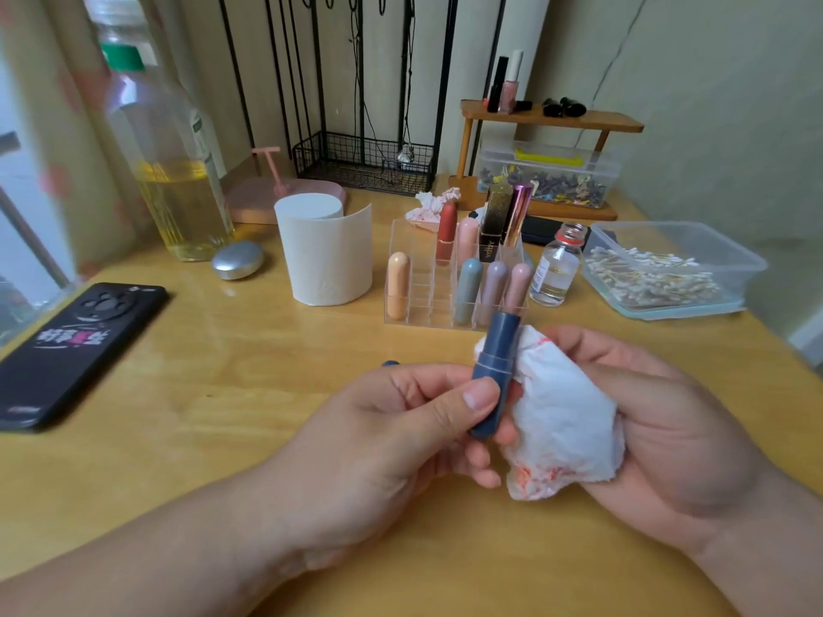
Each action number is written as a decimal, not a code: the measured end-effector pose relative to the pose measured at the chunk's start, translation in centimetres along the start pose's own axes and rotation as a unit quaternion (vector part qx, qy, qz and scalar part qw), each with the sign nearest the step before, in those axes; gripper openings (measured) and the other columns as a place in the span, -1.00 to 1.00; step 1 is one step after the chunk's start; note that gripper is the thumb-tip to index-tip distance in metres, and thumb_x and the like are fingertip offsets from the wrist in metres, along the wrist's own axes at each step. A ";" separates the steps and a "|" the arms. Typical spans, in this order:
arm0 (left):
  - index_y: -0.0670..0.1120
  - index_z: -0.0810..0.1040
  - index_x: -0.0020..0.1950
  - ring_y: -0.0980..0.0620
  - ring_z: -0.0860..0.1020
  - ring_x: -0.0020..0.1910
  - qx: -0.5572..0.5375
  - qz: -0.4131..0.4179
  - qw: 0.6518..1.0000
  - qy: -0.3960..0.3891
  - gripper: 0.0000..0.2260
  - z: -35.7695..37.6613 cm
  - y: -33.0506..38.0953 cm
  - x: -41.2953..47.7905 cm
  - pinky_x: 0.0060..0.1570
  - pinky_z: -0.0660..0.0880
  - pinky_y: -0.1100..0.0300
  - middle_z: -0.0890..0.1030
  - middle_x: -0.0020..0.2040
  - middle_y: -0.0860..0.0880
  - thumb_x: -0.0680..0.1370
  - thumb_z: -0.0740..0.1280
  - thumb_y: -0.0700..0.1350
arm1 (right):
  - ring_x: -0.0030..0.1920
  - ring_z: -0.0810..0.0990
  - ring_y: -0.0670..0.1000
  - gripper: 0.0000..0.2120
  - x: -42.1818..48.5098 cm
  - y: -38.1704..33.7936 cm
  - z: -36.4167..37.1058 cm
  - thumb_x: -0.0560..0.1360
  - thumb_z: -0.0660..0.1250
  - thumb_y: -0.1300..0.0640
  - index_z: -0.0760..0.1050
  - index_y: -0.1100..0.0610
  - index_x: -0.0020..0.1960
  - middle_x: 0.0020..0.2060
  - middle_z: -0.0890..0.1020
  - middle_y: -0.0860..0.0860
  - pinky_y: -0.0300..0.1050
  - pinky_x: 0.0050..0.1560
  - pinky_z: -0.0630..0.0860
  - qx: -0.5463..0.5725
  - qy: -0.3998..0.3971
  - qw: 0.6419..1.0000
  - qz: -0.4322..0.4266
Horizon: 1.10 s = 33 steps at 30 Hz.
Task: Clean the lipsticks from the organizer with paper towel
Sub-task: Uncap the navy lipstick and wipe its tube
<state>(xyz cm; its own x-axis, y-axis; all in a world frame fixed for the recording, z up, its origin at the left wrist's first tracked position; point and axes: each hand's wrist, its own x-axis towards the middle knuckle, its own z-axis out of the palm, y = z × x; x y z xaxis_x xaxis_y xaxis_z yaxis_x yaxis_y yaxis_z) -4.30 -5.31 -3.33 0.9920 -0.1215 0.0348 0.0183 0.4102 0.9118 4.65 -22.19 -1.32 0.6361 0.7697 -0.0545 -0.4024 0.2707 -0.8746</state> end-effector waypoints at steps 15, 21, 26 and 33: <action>-0.15 0.69 0.00 0.08 0.55 -0.22 0.044 0.028 0.998 -0.035 -0.84 0.0 -0.5 -0.4 -0.17 0.53 0.24 0.65 -0.16 -0.08 0.54 0.36 -0.11 | -0.25 0.64 0.10 -0.68 -0.4 0.4 0.5 0.48 0.47 0.15 0.55 0.34 0.12 -0.20 0.65 0.21 -0.01 -0.16 0.56 -0.005 -0.097 0.995 0.016; -0.13 0.69 -0.07 0.05 0.49 -0.30 0.017 -0.010 0.999 -0.047 -0.82 0.0 -0.2 -0.6 -0.18 0.54 0.19 0.63 -0.20 -0.11 0.51 0.37 -0.05 | -0.23 0.58 0.22 -0.69 -0.3 0.5 0.5 0.51 0.42 0.17 0.52 0.36 0.15 -0.17 0.55 0.28 0.12 -0.19 0.49 0.007 -0.116 0.993 0.017; -0.24 0.64 -0.04 0.04 0.48 -0.33 -0.035 -0.048 0.996 -0.067 -0.75 0.2 -0.1 -0.6 -0.19 0.56 0.11 0.60 -0.20 -0.15 0.57 0.33 -0.06 | -0.39 0.49 0.42 -0.72 -0.3 0.0 0.0 0.48 0.45 0.17 0.56 0.34 0.10 -0.29 0.56 0.34 0.10 -0.35 0.43 -0.028 -0.108 0.994 0.017; -0.20 0.66 -0.19 -0.06 0.63 -0.43 0.203 0.022 0.974 0.096 -0.73 1.3 0.6 -1.7 -0.25 0.60 0.10 0.62 -0.37 -0.09 0.46 0.50 0.01 | -0.43 0.31 0.47 -0.63 -0.6 0.4 0.3 0.36 0.56 0.05 0.63 0.28 0.03 -0.34 0.31 0.58 0.19 -0.34 0.27 -0.125 -0.031 0.992 -0.013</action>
<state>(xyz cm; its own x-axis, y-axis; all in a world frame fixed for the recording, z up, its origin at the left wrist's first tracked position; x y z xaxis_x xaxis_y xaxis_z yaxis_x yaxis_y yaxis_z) -6.13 -6.04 -2.34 0.9965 0.0748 0.0368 -0.0381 0.0157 0.9991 3.93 -22.43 -1.47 0.5990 0.8007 -0.0063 -0.2048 0.1456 -0.9679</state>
